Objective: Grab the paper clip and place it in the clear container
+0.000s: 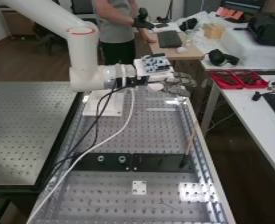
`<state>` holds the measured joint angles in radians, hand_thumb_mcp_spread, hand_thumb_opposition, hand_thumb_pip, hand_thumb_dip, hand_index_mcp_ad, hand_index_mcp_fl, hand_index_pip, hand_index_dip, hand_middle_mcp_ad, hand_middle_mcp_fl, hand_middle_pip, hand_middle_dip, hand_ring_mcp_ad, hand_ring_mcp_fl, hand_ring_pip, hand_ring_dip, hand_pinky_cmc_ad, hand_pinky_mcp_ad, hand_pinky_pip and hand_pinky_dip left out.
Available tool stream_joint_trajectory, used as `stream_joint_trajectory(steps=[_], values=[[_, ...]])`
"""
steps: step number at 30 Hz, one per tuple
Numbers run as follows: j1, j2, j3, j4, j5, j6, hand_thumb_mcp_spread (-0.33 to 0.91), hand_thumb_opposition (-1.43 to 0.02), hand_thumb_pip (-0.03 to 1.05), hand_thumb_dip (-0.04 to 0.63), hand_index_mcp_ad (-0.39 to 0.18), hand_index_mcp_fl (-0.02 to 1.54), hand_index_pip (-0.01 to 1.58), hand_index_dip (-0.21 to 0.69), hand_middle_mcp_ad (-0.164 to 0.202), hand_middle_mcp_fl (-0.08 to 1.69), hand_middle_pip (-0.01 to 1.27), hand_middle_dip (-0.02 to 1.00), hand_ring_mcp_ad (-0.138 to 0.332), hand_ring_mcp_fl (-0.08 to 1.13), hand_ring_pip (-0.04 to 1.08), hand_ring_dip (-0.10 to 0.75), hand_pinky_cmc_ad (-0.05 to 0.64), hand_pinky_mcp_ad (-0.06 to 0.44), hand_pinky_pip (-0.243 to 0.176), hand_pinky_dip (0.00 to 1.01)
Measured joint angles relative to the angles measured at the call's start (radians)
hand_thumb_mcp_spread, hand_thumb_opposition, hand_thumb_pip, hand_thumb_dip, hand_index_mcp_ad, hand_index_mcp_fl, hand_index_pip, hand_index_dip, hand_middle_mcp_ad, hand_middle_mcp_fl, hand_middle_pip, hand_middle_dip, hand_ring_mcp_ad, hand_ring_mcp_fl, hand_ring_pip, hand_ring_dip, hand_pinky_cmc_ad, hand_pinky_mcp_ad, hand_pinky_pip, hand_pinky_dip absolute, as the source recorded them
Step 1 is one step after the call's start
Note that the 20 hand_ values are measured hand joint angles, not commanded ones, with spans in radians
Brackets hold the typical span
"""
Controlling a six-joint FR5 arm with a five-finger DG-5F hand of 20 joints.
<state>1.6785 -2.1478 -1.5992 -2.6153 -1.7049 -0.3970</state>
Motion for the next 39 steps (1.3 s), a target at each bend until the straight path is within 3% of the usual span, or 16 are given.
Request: stream_joint_trajectory(steps=[7,16,18,19,22,27,35,39], values=[[0.017,-0.039,0.025,-0.066,0.036,-0.043,0.52,-0.99,0.56,0.291,-0.182,0.66,1.33,0.133,0.059,0.13,0.14,0.16,0.117,0.00,0.09,0.080,0.314,0.264,-0.026,0.19],[0.022,-0.063,0.056,-0.117,0.044,-0.022,0.52,-0.98,0.53,0.295,-0.183,0.63,1.33,0.136,0.059,0.13,0.14,0.16,0.117,0.00,0.09,0.080,0.314,0.264,-0.026,0.19],[0.020,-0.067,0.066,-0.140,0.039,-0.018,0.53,-0.94,0.57,0.293,-0.183,0.61,1.27,0.110,0.059,0.12,0.13,0.16,0.117,0.00,0.09,0.080,0.314,0.264,-0.026,0.19],[0.019,-0.069,0.069,-0.145,0.036,-0.013,0.51,-0.91,0.59,0.293,-0.185,0.56,1.21,0.106,0.059,0.10,0.13,0.16,0.117,0.00,0.09,0.080,0.314,0.264,-0.026,0.20],[0.015,-0.069,0.071,-0.148,0.035,-0.008,0.44,-0.87,0.62,0.297,-0.182,0.13,1.05,0.059,0.059,0.03,0.13,0.16,0.117,0.00,0.09,0.080,0.314,0.264,-0.031,0.23],[0.010,-0.060,0.059,-0.139,0.036,0.003,0.38,-0.82,0.64,0.293,-0.182,0.07,0.98,0.031,0.056,0.00,0.13,0.16,0.117,0.00,0.09,0.080,0.314,0.264,-0.044,0.29],[-0.004,0.033,-0.004,-0.084,0.049,0.022,0.38,-0.80,0.64,0.291,-0.161,0.02,0.95,0.035,0.056,0.00,0.13,0.15,0.117,0.00,0.08,0.080,0.316,0.264,-0.061,0.32],[-0.015,0.108,-0.037,-0.066,0.054,0.014,0.37,-0.79,0.64,0.281,-0.161,0.02,0.82,0.030,0.056,0.00,0.13,0.16,0.117,0.00,0.08,0.080,0.314,0.264,-0.075,0.32]])
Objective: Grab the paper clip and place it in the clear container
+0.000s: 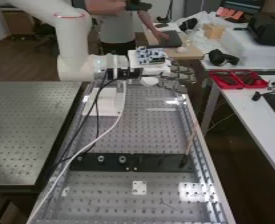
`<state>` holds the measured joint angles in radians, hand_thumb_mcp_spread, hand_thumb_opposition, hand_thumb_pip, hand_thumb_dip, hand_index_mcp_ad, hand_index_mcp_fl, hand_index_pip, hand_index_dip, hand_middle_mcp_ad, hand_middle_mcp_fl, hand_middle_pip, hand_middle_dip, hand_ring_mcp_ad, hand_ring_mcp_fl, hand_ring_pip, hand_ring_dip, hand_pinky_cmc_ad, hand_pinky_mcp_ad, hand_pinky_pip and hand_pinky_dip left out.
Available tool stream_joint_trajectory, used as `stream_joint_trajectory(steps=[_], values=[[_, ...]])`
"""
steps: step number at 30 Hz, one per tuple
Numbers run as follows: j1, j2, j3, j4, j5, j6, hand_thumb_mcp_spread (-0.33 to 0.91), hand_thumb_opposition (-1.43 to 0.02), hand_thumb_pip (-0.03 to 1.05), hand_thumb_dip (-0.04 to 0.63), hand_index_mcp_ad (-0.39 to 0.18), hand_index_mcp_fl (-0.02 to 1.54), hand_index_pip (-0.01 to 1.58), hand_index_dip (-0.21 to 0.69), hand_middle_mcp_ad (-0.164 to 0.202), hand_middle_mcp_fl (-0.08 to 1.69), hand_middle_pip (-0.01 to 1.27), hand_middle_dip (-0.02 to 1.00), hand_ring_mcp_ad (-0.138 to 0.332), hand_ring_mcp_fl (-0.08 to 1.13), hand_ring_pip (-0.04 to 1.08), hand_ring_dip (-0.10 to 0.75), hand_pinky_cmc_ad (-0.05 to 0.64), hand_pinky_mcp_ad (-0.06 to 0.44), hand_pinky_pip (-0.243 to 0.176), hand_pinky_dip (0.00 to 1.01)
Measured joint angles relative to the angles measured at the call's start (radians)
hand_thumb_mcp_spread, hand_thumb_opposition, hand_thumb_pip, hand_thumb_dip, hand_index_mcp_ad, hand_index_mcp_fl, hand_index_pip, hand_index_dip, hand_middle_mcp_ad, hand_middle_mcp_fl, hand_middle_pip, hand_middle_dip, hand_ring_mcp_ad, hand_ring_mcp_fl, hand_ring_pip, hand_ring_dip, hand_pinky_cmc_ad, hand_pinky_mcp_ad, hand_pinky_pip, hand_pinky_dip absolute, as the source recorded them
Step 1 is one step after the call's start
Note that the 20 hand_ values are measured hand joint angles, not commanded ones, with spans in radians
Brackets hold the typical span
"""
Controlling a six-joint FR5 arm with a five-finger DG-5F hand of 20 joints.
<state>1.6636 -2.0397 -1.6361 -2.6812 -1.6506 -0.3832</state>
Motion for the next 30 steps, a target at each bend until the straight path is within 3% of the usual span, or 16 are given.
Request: stream_joint_trajectory(steps=[9,14,20,30], values=[[-0.043,0.170,-0.061,-0.019,0.005,-0.034,0.36,-0.79,0.58,0.267,-0.159,0.02,0.49,0.061,0.056,0.00,0.13,0.16,0.117,0.00,0.08,0.080,0.318,0.264,-0.087,0.35],[-0.085,0.253,-0.065,-0.101,0.005,-0.080,0.35,-0.79,0.58,0.267,-0.157,0.05,0.36,0.110,0.056,0.00,0.13,0.15,0.117,0.00,0.08,0.080,0.325,0.264,-0.091,0.37],[-0.119,0.284,-0.038,-0.175,0.006,-0.122,0.35,-0.79,0.57,0.267,-0.155,0.09,0.30,0.138,0.056,0.00,0.13,0.16,0.117,0.00,0.08,0.080,0.323,0.264,-0.091,0.37],[-0.141,0.300,-0.023,-0.230,0.015,-0.183,0.35,-0.79,0.53,0.269,-0.154,0.10,0.24,0.159,0.059,0.00,0.13,0.16,0.120,0.00,0.08,0.084,0.330,0.264,-0.089,0.37]])
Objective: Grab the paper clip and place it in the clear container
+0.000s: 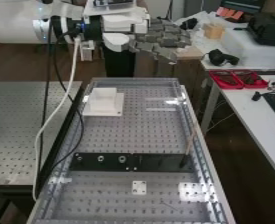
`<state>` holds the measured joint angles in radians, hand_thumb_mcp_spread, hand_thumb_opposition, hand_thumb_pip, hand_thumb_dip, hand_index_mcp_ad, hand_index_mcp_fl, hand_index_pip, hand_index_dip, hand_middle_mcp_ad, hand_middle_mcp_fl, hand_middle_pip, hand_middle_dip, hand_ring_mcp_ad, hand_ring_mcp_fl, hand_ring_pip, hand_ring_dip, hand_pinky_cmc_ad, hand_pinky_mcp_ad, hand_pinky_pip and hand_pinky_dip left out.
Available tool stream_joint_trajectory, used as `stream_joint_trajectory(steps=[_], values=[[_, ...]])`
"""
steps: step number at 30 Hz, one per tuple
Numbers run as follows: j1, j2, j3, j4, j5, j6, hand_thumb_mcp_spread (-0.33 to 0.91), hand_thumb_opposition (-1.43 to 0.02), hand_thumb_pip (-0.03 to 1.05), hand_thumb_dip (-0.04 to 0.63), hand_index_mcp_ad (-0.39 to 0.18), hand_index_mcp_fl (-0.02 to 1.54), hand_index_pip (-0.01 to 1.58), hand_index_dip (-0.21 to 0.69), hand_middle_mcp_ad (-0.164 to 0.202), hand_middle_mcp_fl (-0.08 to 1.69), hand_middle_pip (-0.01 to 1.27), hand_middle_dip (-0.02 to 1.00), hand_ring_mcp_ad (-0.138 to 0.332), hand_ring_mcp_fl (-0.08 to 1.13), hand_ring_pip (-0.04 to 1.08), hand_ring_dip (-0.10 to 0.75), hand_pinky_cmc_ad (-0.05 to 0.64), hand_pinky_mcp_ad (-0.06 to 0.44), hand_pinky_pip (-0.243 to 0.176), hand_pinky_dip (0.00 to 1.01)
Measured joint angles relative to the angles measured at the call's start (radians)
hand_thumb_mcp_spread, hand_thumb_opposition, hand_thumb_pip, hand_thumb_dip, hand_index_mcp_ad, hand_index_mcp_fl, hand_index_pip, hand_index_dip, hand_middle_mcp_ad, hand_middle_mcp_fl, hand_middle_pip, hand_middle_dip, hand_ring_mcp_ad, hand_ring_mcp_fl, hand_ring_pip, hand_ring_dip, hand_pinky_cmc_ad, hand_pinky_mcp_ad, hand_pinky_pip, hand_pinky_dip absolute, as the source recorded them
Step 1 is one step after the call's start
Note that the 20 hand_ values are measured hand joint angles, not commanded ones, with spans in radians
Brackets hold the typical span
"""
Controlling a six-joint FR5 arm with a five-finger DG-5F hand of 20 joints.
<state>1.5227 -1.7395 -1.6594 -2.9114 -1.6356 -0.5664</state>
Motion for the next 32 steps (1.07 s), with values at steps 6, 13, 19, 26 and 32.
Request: stream_joint_trajectory(steps=[6,13,19,26,32], values=[[-0.014,0.019,-0.011,-0.004,0.005,-0.020,0.35,-0.77,0.53,0.253,-0.141,0.10,0.17,0.171,0.056,0.00,0.13,0.16,0.117,0.00,0.08,0.087,0.346,0.264,-0.089,0.37],[-0.034,0.030,-0.024,0.001,0.008,-0.047,0.35,-0.76,0.50,0.236,-0.141,0.10,0.15,0.171,0.056,0.00,0.13,0.16,0.117,0.00,0.08,0.087,0.346,0.264,-0.089,0.39],[-0.045,0.027,-0.021,0.002,0.011,-0.086,0.34,-0.74,0.50,0.220,-0.141,0.10,0.13,0.171,0.056,0.00,0.13,0.16,0.117,0.00,0.08,0.087,0.346,0.265,-0.089,0.40],[-0.054,0.028,-0.017,-0.001,0.014,-0.109,0.32,-0.75,0.50,0.190,-0.141,0.10,0.13,0.154,0.056,0.00,0.13,0.15,0.117,0.00,0.08,0.087,0.346,0.279,-0.089,0.43],[-0.054,0.032,-0.024,0.002,0.023,-0.141,0.31,-0.73,0.50,0.190,-0.141,0.10,0.13,0.145,0.056,0.00,0.13,0.16,0.117,0.00,0.08,0.087,0.346,0.279,-0.089,0.43]])
